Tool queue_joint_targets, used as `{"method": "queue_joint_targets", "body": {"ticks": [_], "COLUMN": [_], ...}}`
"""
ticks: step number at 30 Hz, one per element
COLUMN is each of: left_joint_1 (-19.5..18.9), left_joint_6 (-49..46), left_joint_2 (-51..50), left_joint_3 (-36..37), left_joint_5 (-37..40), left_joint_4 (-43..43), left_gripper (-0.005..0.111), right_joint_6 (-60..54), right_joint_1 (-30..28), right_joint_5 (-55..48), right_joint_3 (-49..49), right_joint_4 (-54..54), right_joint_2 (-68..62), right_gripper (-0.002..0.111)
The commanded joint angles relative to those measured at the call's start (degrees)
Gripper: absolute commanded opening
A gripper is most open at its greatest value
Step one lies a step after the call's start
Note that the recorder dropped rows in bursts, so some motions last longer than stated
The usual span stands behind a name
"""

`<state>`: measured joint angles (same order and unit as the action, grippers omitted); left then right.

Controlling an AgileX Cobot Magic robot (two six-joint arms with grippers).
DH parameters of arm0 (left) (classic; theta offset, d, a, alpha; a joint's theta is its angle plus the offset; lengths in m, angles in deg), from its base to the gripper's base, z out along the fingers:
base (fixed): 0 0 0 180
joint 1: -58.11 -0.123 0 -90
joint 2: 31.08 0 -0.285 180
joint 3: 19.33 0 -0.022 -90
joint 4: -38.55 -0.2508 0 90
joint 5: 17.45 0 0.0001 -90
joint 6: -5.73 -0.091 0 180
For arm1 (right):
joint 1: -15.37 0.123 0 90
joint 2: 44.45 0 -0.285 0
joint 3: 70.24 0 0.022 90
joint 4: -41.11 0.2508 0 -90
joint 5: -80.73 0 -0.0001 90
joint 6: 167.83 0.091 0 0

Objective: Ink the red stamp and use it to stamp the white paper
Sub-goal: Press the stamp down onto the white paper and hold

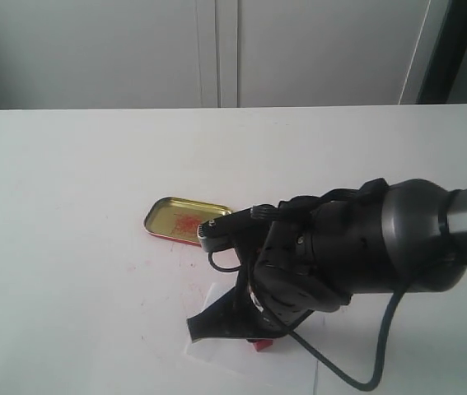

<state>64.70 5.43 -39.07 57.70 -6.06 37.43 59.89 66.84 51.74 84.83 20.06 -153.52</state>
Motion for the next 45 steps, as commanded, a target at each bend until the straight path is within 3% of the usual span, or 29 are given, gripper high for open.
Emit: {"method": "queue_joint_targets", "body": {"ticks": [1, 45], "left_joint_1": [-0.16, -0.16], "left_joint_6": [-0.16, -0.16], "left_joint_2": [0.20, 0.20], "left_joint_3": [0.19, 0.19], "left_joint_5": [-0.19, -0.19], "left_joint_4": [0.16, 0.16], "left_gripper": [0.000, 0.000], "right_joint_6": [2.26, 3.90], "right_joint_1": [-0.10, -0.10], "right_joint_5": [-0.64, 0.05], "right_joint_3": [-0.95, -0.95], "right_joint_4": [0.85, -2.81], "right_joint_2": [1.32, 5.65], "right_gripper": [0.000, 0.000]}}
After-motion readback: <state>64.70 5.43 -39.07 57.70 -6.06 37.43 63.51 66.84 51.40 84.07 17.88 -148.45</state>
